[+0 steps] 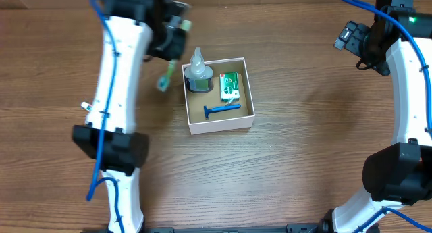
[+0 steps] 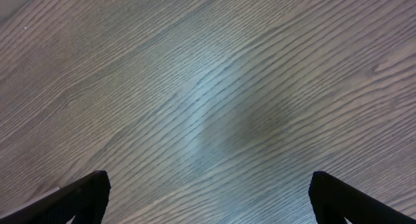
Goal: Pack container
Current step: 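Place the green toothbrush into the box with the left gripper, then grasp the Colgate toothpaste tube with the left gripper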
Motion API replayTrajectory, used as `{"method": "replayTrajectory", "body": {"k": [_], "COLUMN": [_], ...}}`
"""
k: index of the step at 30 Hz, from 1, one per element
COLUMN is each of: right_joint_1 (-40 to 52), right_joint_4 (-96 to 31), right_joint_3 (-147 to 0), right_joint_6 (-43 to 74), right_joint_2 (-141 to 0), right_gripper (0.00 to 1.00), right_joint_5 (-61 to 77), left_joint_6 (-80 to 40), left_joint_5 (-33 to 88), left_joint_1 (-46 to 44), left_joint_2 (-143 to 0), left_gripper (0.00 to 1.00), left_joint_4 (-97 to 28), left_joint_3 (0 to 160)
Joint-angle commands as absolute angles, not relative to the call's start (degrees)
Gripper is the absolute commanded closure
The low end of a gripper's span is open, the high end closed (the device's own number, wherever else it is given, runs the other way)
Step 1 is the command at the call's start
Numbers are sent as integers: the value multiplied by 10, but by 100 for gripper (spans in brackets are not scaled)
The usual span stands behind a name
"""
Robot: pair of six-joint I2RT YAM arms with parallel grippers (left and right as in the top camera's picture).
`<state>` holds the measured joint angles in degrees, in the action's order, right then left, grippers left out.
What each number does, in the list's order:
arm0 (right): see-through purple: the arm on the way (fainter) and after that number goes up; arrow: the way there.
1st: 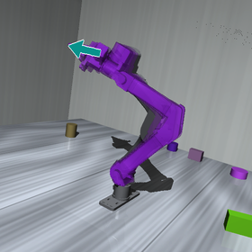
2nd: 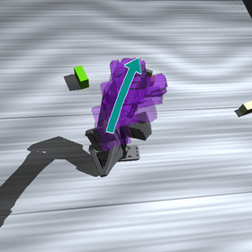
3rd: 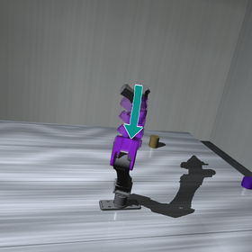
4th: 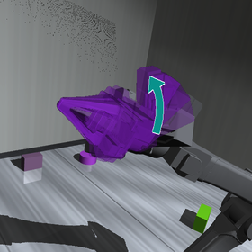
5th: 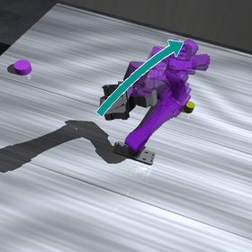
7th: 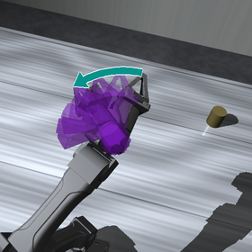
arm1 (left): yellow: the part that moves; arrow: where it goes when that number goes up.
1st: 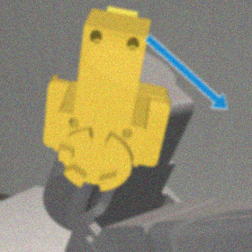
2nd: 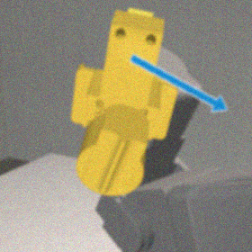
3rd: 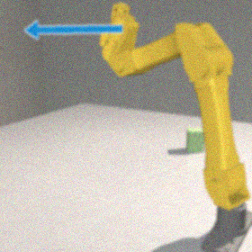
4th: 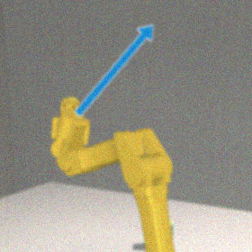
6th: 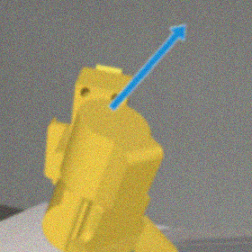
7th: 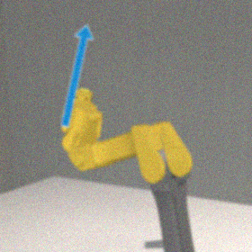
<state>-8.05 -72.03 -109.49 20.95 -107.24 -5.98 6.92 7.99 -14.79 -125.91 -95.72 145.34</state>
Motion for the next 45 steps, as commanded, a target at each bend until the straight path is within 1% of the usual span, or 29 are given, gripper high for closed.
{"method": "replayTrajectory", "body": {"k": [1,5,8,15,16,17,19,20,21,22,24,26,29,30,33,35,38,39,40,42,43,45], "right_joint_1": [-79,-79,-79,-79,-79,-79,-79,-79,-79,-79,-79,-79,-79,-79,-79,-79,-79,-79,-79,-79,-79,-79], "right_joint_4": [-719,-719,-719,-719,-719,-719,-719,-719,-719,-719,-719,-719,-719,-719,-719,-719,-719,-719,-719,-719,-719,-719], "right_joint_3": [-1107,-1107,-1107,-1107,-1107,-1107,-1107,-1107,-1107,-1107,-1107,-1107,-1107,-1107,-1107,-1107,-1107,-1107,-1107,-1107,-1107,-1107], "right_joint_6": [210,210,210,210,210,210,210,210,210,210,210,210,210,210,210,210,210,210,210,210,210,210], "right_joint_2": [-1058,-1058,-1058,-1058,-1058,-1058,-1058,-1058,-1058,-1058,-1058,-1058,-1058,-1058,-1058,-1058,-1058,-1058,-1058,-1058,-1058,-1058], "right_gripper": [0,0,0,0,0,0,0,0,0,0,0,0,0,0,0,0,0,0,0,0,0,0], "right_joint_5": [-64,-64,-64,-64,-64,-64,-64,-64,-64,-64,-64,-64,-64,-64,-64,-64,-64,-64,-64,-64,-64,-64], "left_joint_6": [186,247,288,329,328,328,328,322,305,297,264,235,154,138,42,-18,-51,-69,-118,-187,-215,-295], "left_joint_5": [69,71,100,102,102,102,99,73,43,34,30,42,38,35,-11,-47,-47,-55,-88,-119,-128,-132], "left_joint_1": [-227,-283,-285,-280,-280,-280,-280,-279,-279,-279,-277,-273,-261,-256,-220,-175,-114,-88,-53,-20,-5,45], "left_joint_2": [-1256,-1256,-1256,-1256,-1256,-1256,-1256,-1256,-1256,-1256,-1254,-1251,-1221,-1212,-1159,-1126,-1070,-1034,-985,-944,-929,-890], "left_gripper": [96,96,96,95,91,75,34,27,27,32,34,32,28,27,27,28,28,28,27,25,25,25], "left_joint_4": [-968,-961,-925,-828,-816,-805,-801,-804,-816,-828,-861,-900,-926,-928,-943,-968,-968,-968,-968,-958,-944,-869], "left_joint_3": [1458,1443,1384,1220,1197,1181,1173,1177,1188,1201,1254,1341,1446,1457,1466,1463,1426,1383,1305,1220,1178,1039]}}
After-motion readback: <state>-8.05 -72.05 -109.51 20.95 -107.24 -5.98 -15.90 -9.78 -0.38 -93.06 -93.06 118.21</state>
